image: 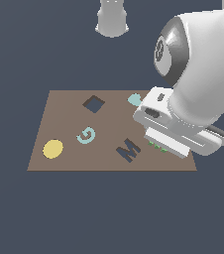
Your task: Insert a designated object into the corresponding slot on a board.
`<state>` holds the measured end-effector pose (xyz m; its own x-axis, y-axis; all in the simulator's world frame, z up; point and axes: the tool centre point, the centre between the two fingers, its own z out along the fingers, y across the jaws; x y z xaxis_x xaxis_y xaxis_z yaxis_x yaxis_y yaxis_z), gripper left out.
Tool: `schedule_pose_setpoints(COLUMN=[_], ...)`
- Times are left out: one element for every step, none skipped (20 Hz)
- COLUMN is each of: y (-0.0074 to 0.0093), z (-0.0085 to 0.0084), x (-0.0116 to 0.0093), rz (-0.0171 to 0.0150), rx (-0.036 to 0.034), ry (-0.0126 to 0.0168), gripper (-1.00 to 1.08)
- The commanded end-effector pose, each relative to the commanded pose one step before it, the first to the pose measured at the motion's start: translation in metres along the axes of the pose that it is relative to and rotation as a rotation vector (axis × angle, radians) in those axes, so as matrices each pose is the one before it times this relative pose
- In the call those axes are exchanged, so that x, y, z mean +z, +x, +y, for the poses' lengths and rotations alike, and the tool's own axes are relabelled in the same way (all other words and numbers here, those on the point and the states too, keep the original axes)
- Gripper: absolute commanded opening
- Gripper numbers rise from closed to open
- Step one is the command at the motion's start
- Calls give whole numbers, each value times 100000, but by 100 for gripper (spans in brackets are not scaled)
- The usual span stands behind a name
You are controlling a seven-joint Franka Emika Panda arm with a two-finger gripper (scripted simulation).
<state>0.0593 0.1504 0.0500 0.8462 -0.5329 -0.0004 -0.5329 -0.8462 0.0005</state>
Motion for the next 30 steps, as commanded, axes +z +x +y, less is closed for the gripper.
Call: schedule_pose_setpoints(y=[16,-5,25,21,15,14,17,-13,26,-3,0,0,0,0,0,0,0,0,0,0,-8,-2,0,4,4,1,5,5,6,7], z=[0,-15,9,-1,-9,-8,3,-22,21,-4,0,0,0,0,0,0,0,0,0,0,-38,-1,4,19,29,35,49,59,69,79], x=[26,123,200,282,364,365,283,206,119,41,0,0,0,0,0,0,0,0,0,0,-58,-7,1,-2,-3,-4,-5,-6,-7,-8], rz=[18,0,4,4,4,4,3,0,3,0,0,0,0,0,0,0,0,0,0,0,25,0,-2,0,0,0,0,0,0,0], rx=[29,0,69,69,69,69,69,0,69,0,0,0,0,0,0,0,0,0,0,0,-23,0,-69,-195,-331,-473,-602,-737,-871,-1005], ry=[16,0,6,6,6,7,7,0,7,0,0,0,0,0,0,0,0,0,0,0,60,0,0,0,0,0,0,0,0,0], gripper=[100,100,100,100,100,100,100,100,100,100,-100,-100,-100,-100,-100,-100,-100,-100,-100,-100,-100,-100,-100,-100,-100,-100,-100,-100,-100,-100])
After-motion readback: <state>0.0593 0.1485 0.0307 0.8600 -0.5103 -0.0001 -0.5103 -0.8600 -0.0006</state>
